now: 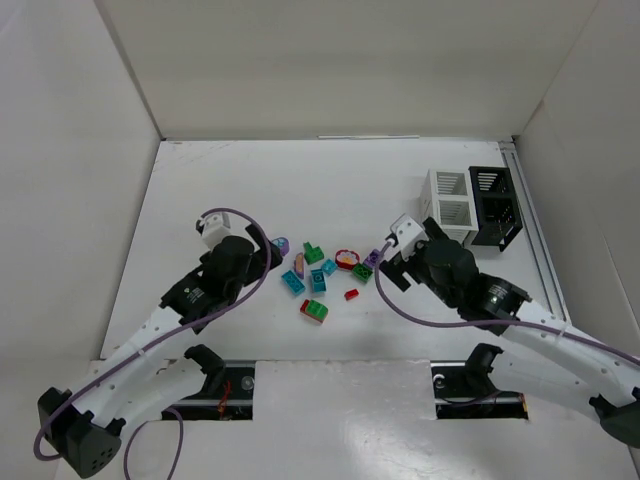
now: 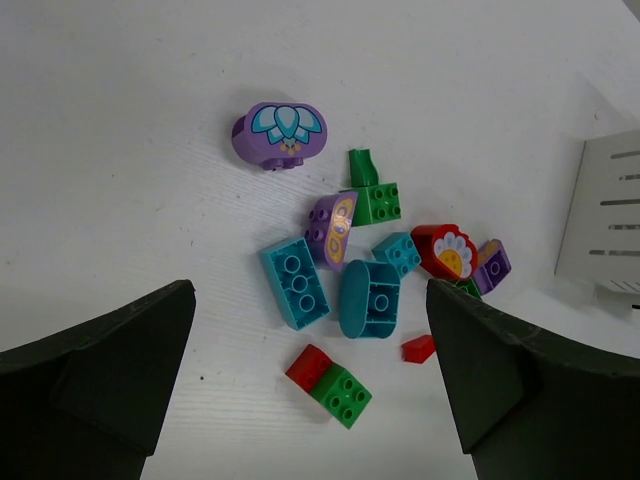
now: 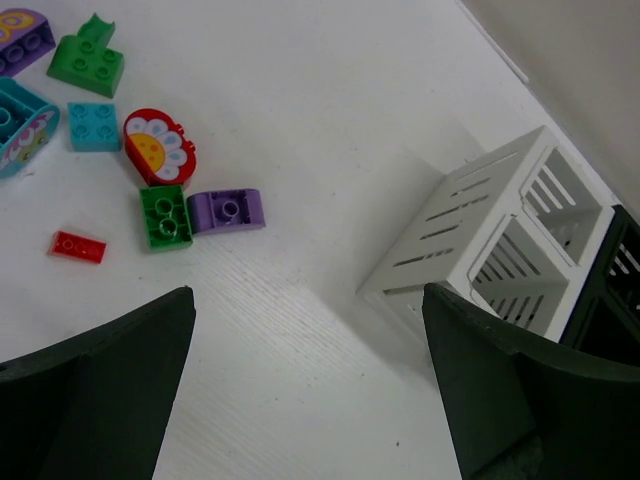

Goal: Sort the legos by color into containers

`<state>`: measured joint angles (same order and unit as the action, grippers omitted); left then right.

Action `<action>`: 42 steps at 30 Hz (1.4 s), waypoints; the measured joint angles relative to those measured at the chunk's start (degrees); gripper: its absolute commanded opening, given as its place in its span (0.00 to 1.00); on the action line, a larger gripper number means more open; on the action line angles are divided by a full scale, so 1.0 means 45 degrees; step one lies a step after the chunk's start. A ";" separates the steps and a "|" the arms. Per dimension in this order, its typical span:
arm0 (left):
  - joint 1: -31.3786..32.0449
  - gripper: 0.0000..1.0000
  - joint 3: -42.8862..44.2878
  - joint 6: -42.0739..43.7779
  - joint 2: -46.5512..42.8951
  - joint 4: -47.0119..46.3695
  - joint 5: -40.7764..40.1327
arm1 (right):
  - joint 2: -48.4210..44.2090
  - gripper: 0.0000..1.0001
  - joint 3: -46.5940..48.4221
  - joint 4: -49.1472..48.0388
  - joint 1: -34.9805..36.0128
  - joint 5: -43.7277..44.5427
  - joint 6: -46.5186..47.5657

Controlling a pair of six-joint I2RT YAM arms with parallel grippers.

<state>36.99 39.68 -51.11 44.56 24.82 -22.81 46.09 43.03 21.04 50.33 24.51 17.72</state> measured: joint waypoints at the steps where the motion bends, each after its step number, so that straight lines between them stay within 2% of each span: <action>1: 0.0000 1.00 -0.0010 0.0000 0.0010 -0.0015 0.0063 | 0.0253 1.00 0.0049 0.0000 0.0000 -0.0121 -0.0010; 11: 0.0000 1.00 -0.0607 0.0131 0.0928 -0.0481 0.0933 | 0.2127 1.00 0.0097 -0.0321 0.0000 -0.1409 -0.0287; 15: 0.0000 1.00 -0.0738 0.0476 0.1248 -0.1035 0.1452 | 0.2705 0.94 0.0097 -0.0515 0.0000 -0.1899 -0.0869; 22: 0.0000 1.00 -0.0811 0.0733 0.1724 -0.1545 0.1885 | 0.3721 0.94 0.0097 -0.0544 0.0000 -0.2229 -0.1443; 26: 0.0000 1.00 -0.0816 0.0782 0.1724 -0.1651 0.2030 | 0.4051 0.91 0.0097 -0.0588 0.0000 -0.2361 -0.1559; 30: 0.0000 1.00 -0.0821 0.0806 0.1724 -0.1617 0.2069 | 0.4556 0.81 0.0097 -0.0699 0.0000 -0.2492 -0.1598; 39: 0.0000 1.00 -0.1219 0.0831 0.1719 -0.1588 0.2302 | 0.6149 0.75 0.0092 -0.1234 0.0000 -0.2812 -0.1593; 42: 0.0000 1.00 -0.1428 0.0831 0.1715 -0.1656 0.2322 | 0.6829 0.76 0.0107 -0.1515 0.0000 -0.3293 -0.1511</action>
<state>36.99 33.26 -47.37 52.27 17.37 -12.36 76.82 43.51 14.22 50.33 9.69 10.92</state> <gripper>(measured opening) 0.997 0.753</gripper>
